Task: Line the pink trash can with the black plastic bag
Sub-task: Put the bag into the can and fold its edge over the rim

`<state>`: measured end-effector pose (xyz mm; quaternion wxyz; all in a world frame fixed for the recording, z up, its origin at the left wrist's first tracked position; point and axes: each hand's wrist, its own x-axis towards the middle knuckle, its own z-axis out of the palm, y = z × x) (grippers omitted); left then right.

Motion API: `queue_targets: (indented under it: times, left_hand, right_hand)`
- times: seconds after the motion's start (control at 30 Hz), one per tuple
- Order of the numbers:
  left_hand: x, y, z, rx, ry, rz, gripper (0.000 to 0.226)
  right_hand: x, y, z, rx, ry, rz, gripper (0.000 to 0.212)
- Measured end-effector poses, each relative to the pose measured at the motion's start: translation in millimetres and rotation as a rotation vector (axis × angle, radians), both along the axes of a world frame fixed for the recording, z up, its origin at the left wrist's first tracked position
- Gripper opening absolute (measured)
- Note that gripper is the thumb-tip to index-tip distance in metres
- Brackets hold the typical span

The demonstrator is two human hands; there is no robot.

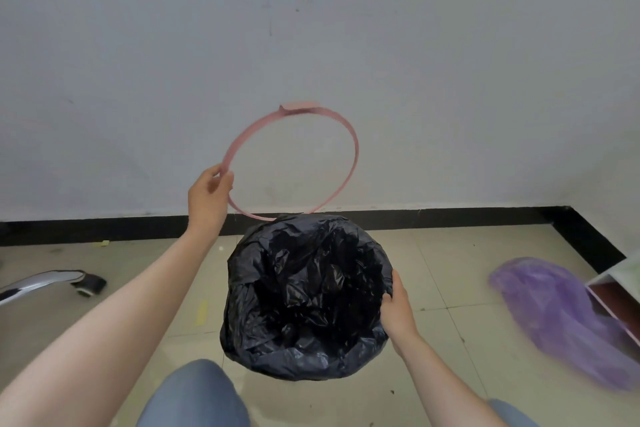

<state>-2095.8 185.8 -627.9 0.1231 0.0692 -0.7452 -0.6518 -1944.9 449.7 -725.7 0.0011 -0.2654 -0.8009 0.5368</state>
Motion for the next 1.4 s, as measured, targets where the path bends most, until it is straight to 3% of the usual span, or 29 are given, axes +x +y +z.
queue_targets:
  times: [0.13,0.23,0.37,0.47,0.6,0.77,0.83,0.9,1.07,1.23,1.4]
  left_hand:
    - [43.8,0.2,-17.6,-0.144,0.089,-0.039,0.024]
    - [76.9,-3.0,-33.6,-0.187,0.083,-0.115,0.024]
    - [114.7,-9.0,-51.5,-0.289,0.048,-0.221,0.032]
    - [132.1,-13.4,-63.0,-0.365,-0.036,-0.249,0.035]
    - [144.9,-16.7,-73.9,-0.691,-0.016,-0.367,0.041]
    - [185.3,2.8,-80.8,-1.055,0.079,-0.586,0.040]
    - [200.5,18.0,-82.0,-1.180,0.109,-0.640,0.065]
    - [207.6,27.4,-81.4,-1.272,0.064,-0.660,0.072]
    - [209.9,31.2,-84.7,-1.380,0.038,-0.689,0.050]
    - [205.4,29.8,-95.8,-1.406,0.126,-0.621,0.037]
    - [202.4,32.2,-101.1,-1.421,0.057,-0.622,0.042]
  right_hand:
    - [1.6,5.2,9.9,0.086,-0.018,-0.025,0.050]
    - [4.2,6.6,40.8,0.363,0.219,0.036,0.062]
    - [1.8,1.8,87.6,0.763,0.625,0.341,0.066]
    - [7.3,0.9,93.3,0.940,0.736,0.685,0.056]
    - [38.9,11.4,63.1,1.096,0.588,0.992,0.052]
    - [64.7,10.9,28.1,1.144,0.453,1.061,0.041]
    - [66.2,5.5,22.1,1.175,0.444,1.070,0.039]
    - [66.2,3.7,20.1,1.206,0.452,1.073,0.039]
    - [65.9,5.2,18.5,1.233,0.419,1.094,0.039]
    - [61.1,3.7,9.5,1.060,0.228,1.162,0.043]
    - [55.8,2.8,3.3,1.072,0.240,1.145,0.041]
